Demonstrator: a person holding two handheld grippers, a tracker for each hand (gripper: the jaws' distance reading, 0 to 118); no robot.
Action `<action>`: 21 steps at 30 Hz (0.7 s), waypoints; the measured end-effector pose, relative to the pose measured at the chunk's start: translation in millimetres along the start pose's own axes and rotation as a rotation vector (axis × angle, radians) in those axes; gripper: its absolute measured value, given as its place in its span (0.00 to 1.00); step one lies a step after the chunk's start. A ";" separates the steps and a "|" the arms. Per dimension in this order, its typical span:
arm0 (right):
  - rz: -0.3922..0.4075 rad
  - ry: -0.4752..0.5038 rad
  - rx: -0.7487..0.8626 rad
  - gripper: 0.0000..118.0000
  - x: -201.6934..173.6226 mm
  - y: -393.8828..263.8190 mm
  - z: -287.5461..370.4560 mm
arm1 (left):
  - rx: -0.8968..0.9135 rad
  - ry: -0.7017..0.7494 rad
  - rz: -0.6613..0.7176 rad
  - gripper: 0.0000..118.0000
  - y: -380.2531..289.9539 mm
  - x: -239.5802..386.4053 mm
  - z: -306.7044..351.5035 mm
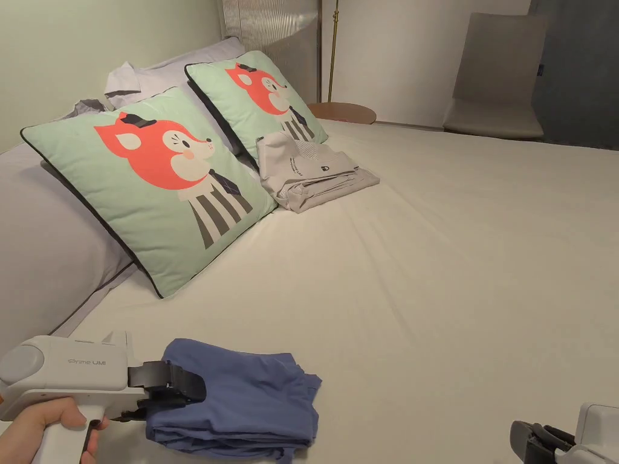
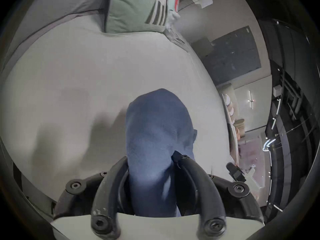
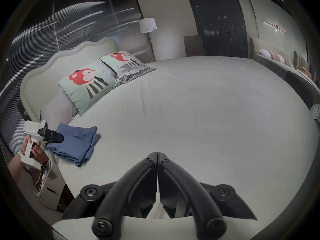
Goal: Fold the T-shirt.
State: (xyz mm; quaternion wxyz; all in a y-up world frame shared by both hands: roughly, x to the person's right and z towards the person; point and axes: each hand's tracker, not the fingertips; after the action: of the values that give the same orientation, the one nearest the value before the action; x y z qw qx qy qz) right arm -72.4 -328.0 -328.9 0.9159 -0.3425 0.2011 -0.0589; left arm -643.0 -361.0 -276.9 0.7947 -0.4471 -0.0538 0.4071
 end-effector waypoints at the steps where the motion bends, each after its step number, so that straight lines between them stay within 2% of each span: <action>1: 0.004 0.002 -0.001 0.00 -1.3 0.5 -0.4 | 0.000 0.006 0.007 0.25 0.7 -0.4 -2.2; 4: 0.011 0.001 0.000 0.00 -2.6 2.1 1.1 | 0.056 0.157 -0.061 0.68 -16.0 17.8 -4.9; 5: 0.015 -0.001 0.004 0.00 -2.7 2.9 2.0 | 0.072 0.223 -0.109 0.87 -17.7 23.1 -4.7; 6: 0.018 -0.004 0.008 0.00 -2.5 3.9 3.2 | 0.084 0.270 -0.151 0.93 -11.6 20.7 -4.0; 8: 0.023 -0.005 0.014 0.00 -1.3 5.4 6.6 | 0.114 0.321 -0.235 0.93 -15.8 31.6 2.9; 12: 0.020 -0.007 0.032 0.00 3.5 5.3 14.5 | 0.117 0.323 -0.302 0.92 -31.8 60.3 22.0; 13: 0.020 -0.009 0.037 0.00 4.6 5.1 16.3 | 0.130 0.300 -0.318 0.88 -37.0 68.7 27.8; 14: 0.018 -0.009 0.039 0.00 6.5 4.5 18.8 | 0.143 0.272 -0.327 0.80 -41.7 76.4 32.7; 16: 0.015 -0.011 0.046 0.00 8.4 3.4 25.0 | 0.125 0.166 -0.287 0.77 -58.2 96.2 35.4; 18: 0.008 -0.015 0.051 0.00 12.1 2.1 30.8 | 0.107 0.113 -0.272 0.51 -66.6 103.5 29.3; 19: 0.005 -0.016 0.057 0.00 13.8 1.0 34.8 | 0.117 0.105 -0.295 0.31 -74.9 111.3 24.5; 20: 0.003 -0.018 0.062 0.00 15.4 0.5 37.8 | 0.122 0.107 -0.301 0.08 -83.1 119.1 18.1; 21: -0.001 -0.024 0.068 0.00 17.9 -0.1 42.3 | 0.128 0.107 -0.306 0.01 -91.9 128.2 11.1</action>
State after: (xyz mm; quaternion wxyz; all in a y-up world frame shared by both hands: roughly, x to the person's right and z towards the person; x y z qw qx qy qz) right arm -38.7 -306.9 -305.7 0.9293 -0.3118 0.1880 -0.0620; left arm -508.0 -289.2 -236.7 0.8759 -0.4033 -0.0530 0.2595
